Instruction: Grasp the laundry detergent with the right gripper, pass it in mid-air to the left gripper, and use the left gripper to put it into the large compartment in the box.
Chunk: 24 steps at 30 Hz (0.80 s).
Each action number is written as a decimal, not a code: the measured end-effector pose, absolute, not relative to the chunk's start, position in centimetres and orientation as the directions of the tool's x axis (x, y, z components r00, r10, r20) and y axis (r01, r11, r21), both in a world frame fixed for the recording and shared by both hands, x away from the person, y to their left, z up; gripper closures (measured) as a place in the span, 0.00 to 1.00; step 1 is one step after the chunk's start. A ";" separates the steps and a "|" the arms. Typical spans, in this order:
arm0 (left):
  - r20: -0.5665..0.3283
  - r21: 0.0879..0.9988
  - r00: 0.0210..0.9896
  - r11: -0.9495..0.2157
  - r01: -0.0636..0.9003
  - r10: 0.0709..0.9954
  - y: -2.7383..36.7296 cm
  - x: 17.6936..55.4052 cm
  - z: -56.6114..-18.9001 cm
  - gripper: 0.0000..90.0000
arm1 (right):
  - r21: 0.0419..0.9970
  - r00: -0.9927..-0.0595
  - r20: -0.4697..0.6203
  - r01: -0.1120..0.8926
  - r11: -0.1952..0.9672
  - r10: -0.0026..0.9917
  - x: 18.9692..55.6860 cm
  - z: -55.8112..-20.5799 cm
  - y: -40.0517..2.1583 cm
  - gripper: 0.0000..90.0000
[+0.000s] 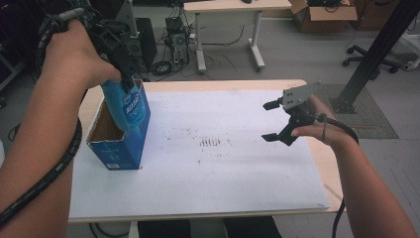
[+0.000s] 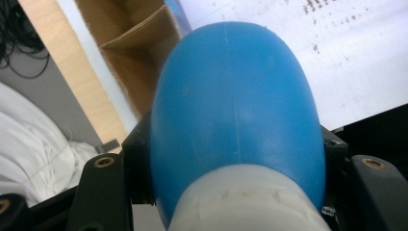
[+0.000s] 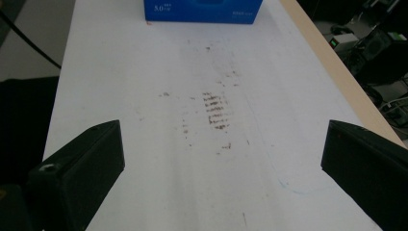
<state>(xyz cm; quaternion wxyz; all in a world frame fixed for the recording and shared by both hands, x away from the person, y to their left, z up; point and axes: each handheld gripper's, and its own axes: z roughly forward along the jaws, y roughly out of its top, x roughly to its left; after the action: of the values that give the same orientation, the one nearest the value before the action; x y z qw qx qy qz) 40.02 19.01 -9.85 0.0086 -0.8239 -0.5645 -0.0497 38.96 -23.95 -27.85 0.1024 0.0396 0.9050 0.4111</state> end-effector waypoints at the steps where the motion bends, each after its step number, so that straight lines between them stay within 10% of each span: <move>1: 0.091 0.041 0.347 -0.352 0.935 0.933 19.2 40.1 -9.9 0.42 | 0.740 -0.976 -0.156 -0.014 0.672 0.152 39.1 -27.6 -23.9 0.02; 24: 0.075 0.046 0.101 -0.105 0.993 0.992 24.3 42.1 -10.2 0.42 | 0.495 -0.986 -0.158 -0.027 0.869 0.060 40.5 -24.3 -21.9 0.03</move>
<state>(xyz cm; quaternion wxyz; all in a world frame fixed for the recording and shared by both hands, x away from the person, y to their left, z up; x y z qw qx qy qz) 42.10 24.31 -10.23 0.0080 -0.7421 -0.6689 -0.0435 40.51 -21.91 -24.25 0.0845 0.0087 0.9629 0.2561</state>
